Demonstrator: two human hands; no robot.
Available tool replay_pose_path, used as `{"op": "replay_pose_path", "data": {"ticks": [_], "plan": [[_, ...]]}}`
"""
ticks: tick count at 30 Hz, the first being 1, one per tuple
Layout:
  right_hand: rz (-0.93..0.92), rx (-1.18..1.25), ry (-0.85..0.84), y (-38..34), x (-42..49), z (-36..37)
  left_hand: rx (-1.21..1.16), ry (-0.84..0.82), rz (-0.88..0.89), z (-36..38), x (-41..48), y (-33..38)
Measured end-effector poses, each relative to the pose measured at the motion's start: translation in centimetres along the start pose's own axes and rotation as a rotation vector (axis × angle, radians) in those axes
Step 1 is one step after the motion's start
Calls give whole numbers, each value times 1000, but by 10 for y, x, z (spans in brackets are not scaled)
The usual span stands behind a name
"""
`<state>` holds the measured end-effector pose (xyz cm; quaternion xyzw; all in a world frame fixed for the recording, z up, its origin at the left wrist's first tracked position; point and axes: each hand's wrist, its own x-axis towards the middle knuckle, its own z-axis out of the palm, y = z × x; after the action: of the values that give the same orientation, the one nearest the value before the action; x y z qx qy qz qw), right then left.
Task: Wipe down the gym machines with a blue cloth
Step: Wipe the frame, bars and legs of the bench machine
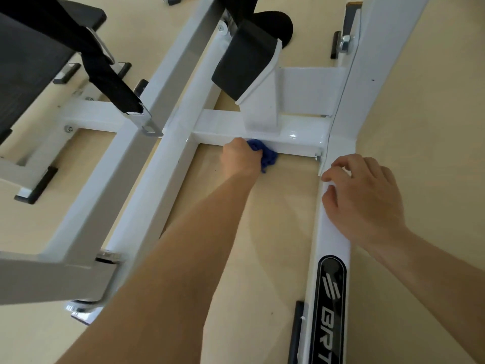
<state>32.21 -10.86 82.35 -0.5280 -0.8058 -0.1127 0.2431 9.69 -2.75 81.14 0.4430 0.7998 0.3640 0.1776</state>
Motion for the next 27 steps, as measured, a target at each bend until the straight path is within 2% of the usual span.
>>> {"op": "replay_pose_path", "data": {"ticks": [3,7,9,12,17,21,25,27], "plan": [[-43,6,6,-13,2,1,63,129,-48,-25,18,-22],[-60,15,-9,-23,4,4,-45,255,-184,-55,42,-40],[-50,25,-15,-26,6,6,-60,280,-183,-57,42,-43],[-35,44,-16,-24,6,7,-74,244,-173,-48,28,-36],[18,53,-10,-11,4,7,-174,58,-134,-22,6,-1],[97,97,-47,-10,14,5,-382,-38,-36,-3,-13,37],[151,140,-34,-10,25,1,-480,-25,51,-15,2,36],[167,168,-55,-15,32,2,-454,-16,122,-33,9,26]]}}
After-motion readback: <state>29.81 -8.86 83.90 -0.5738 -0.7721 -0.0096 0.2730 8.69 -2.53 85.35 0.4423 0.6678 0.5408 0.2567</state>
